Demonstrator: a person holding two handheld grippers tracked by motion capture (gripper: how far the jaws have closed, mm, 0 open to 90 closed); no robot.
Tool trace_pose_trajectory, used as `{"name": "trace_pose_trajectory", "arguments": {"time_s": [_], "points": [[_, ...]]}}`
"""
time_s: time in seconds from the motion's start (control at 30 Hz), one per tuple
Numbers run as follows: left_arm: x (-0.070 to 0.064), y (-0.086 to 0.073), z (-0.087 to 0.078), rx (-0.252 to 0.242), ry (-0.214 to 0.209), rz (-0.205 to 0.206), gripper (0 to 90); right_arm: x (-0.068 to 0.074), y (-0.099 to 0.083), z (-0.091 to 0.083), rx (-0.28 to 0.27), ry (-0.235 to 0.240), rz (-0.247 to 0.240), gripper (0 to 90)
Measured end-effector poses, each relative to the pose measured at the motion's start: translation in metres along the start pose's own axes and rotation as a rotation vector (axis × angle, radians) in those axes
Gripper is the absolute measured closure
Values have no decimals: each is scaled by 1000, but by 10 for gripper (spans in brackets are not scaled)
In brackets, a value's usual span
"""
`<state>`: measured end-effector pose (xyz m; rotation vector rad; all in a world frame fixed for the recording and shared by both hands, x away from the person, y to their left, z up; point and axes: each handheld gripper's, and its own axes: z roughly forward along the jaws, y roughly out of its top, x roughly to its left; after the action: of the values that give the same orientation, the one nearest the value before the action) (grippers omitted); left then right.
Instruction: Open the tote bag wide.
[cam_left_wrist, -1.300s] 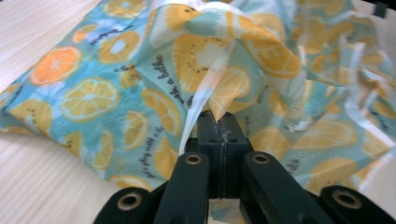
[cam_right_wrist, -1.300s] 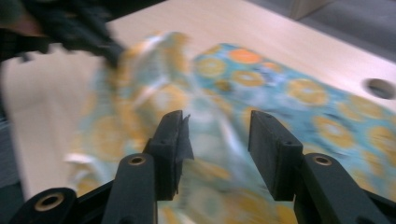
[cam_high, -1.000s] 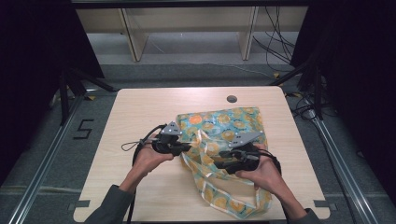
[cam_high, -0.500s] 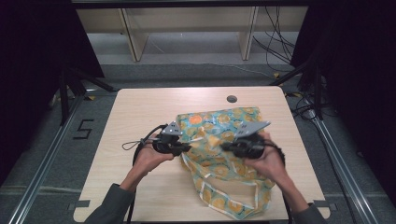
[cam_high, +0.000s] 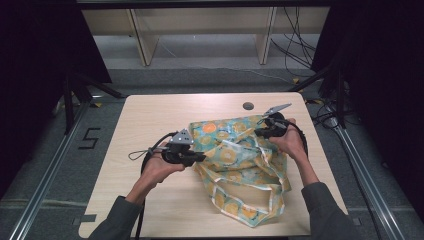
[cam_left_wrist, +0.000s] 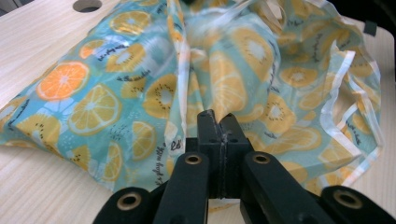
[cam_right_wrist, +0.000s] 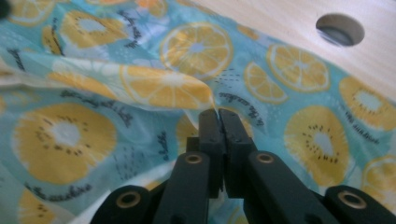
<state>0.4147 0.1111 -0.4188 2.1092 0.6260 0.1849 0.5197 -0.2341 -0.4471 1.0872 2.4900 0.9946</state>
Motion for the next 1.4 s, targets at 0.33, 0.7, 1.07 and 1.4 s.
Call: {"name": "trace_pose_trajectory", "arguments": {"time_s": [0.33, 0.7, 1.07, 1.4], "points": [[7, 2, 4, 5, 17, -29, 885, -7, -14, -60, -121, 20, 135, 649], [9, 1, 8, 41, 40, -55, 871, 51, -24, -127, -157, -3, 41, 524], [7, 1, 6, 38, 54, -63, 862, 102, -59, -121, -49, -36, 40, 426], [10, -1, 4, 46, 50, -47, 882, 64, -75, -110, -34, -68, 51, 882]]}}
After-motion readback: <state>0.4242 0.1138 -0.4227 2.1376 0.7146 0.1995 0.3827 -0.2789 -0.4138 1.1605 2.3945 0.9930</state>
